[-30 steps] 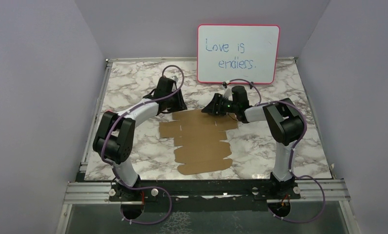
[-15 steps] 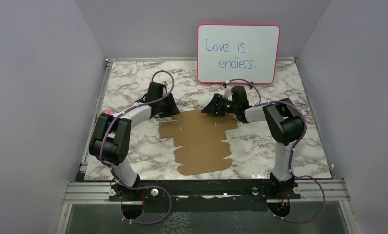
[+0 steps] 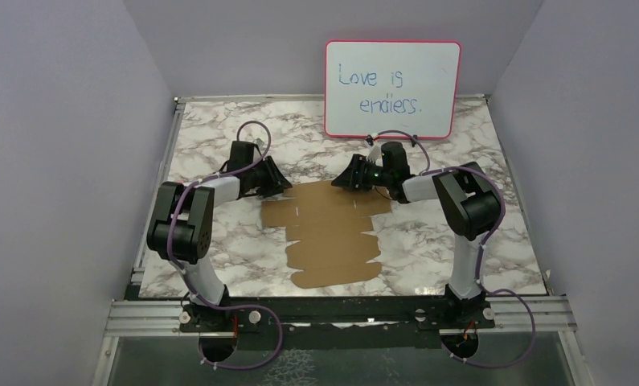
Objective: Fold the paper box
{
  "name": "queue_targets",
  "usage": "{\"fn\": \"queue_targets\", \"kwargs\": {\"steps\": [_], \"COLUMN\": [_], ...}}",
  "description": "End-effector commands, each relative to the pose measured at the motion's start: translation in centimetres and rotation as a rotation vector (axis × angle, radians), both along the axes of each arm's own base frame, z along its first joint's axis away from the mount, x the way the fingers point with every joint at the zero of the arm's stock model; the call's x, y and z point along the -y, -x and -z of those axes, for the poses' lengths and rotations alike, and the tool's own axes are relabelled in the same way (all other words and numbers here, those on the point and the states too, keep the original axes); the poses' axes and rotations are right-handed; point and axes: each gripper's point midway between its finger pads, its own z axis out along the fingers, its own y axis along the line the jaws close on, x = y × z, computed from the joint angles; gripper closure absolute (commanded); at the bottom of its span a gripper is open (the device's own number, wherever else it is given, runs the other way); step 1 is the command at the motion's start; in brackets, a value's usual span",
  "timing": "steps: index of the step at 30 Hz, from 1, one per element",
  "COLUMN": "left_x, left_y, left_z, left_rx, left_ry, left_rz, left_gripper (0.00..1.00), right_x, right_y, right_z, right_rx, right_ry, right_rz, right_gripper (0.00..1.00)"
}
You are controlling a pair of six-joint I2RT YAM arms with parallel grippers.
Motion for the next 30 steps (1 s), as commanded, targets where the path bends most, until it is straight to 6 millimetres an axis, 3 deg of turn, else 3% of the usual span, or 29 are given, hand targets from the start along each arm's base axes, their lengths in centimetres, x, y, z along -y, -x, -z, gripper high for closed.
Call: {"fn": "queue_targets", "kwargs": {"steps": [1, 7, 12, 18, 30], "left_x": [1.1, 0.8, 1.2, 2.3, 3.5], "left_y": [0.1, -0.2, -0.4, -0.5, -1.7], "left_z": [0.3, -0.7, -1.5, -0.7, -0.4], "left_rx": [-0.006, 0.021, 0.049, 0.037, 0.068], "left_ry": [0.076, 0.048, -0.092, -0.268, -0.586], "left_rz": [0.035, 0.017, 0.031, 0.064, 0.118], "left_gripper": [0.67, 0.82, 0.93, 0.97, 0.94], "right_x": [-0.1, 0.0, 0.0, 0.1, 0.8], "right_y": [1.2, 1.2, 1.1, 1.0, 0.7], "right_z": [2.1, 2.0, 2.0, 2.2, 2.6], "right_rx": [-0.042, -0.039, -0.036, -0.035, -0.036], "right_ry": [0.027, 0.029, 0.032, 0.056, 0.109], "right_rz": [-0.02, -0.017, -0.012, 0.004, 0.073], "right_gripper": [0.38, 0.38, 0.38, 0.38, 0.38]}}
